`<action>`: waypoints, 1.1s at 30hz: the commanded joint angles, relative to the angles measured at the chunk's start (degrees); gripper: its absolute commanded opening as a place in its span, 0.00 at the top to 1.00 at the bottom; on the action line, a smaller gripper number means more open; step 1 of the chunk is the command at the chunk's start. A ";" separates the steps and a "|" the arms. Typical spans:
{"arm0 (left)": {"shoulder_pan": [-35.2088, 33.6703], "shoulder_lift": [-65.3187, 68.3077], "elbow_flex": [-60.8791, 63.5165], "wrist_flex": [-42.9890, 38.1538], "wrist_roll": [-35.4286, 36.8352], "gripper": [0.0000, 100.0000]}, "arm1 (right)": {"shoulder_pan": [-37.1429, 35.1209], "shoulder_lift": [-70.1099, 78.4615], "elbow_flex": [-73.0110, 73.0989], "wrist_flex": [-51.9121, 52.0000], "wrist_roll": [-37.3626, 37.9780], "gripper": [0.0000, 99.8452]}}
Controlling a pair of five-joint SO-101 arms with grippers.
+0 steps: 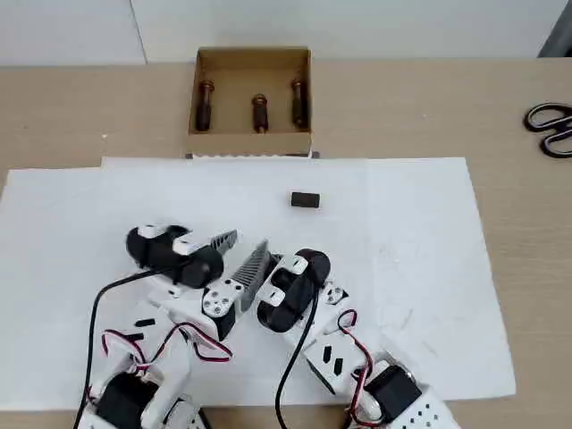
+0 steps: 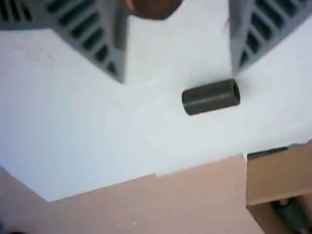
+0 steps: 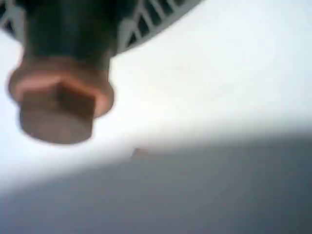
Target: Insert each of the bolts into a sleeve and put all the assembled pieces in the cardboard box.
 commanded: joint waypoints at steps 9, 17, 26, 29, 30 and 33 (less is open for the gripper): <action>-17.85 -0.09 -3.82 0.09 -2.55 1.00 | 4.62 -0.75 0.79 -0.13 0.00 1.00; -32.70 -0.35 14.11 -3.25 -12.13 1.00 | 17.71 -0.75 0.70 -0.13 -1.41 1.00; -29.36 -0.70 17.54 -1.93 -11.96 0.99 | 20.97 -0.13 -7.56 0.04 -6.15 1.00; -29.10 -0.79 17.54 -1.93 -11.96 0.99 | 21.05 1.80 -10.46 2.51 -6.15 1.00; -29.01 -0.79 17.54 -1.93 -11.96 0.99 | 21.14 3.30 -11.52 2.77 -6.15 1.00; -28.92 -0.79 17.54 -1.93 -12.04 0.99 | 22.11 10.42 -16.09 0.84 -6.15 1.00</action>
